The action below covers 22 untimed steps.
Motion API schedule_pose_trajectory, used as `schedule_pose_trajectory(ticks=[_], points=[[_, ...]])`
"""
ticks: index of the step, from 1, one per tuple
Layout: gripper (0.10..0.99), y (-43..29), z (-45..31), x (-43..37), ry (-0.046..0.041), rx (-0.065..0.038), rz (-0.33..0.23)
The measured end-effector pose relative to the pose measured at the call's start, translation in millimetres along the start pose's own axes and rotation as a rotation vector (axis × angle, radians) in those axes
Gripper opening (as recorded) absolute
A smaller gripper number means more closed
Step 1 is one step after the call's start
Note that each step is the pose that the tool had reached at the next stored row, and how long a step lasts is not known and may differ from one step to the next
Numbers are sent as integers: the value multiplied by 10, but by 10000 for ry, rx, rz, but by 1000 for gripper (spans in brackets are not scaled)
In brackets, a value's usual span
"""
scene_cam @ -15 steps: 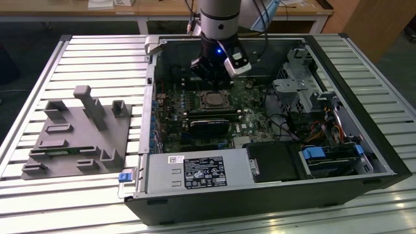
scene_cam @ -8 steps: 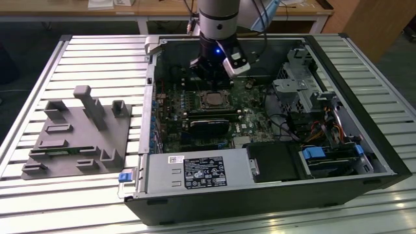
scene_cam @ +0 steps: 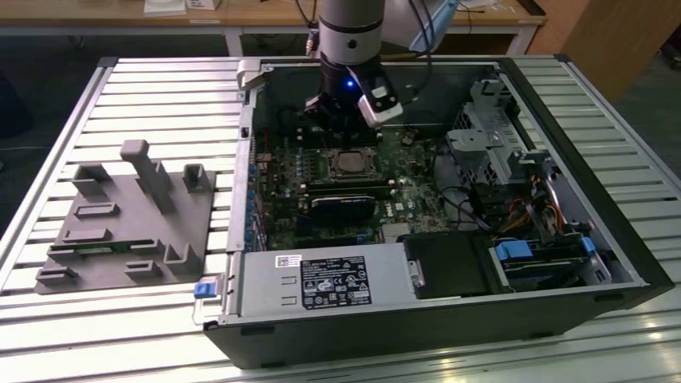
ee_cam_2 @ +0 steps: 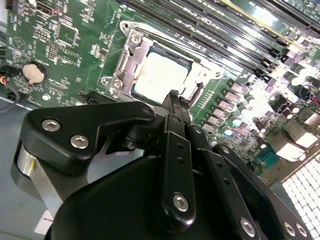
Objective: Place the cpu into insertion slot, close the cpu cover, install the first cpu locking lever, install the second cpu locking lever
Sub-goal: 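Install the first cpu locking lever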
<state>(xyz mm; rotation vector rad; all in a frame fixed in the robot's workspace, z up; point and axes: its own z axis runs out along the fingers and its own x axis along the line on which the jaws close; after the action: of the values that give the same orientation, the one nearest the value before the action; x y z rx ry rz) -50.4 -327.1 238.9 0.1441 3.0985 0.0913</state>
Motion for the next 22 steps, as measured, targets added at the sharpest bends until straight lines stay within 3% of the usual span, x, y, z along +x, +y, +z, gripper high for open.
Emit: schedule_pose_trajectory(ticks=[22], points=[[106,-22,-10,241,0,0,0]])
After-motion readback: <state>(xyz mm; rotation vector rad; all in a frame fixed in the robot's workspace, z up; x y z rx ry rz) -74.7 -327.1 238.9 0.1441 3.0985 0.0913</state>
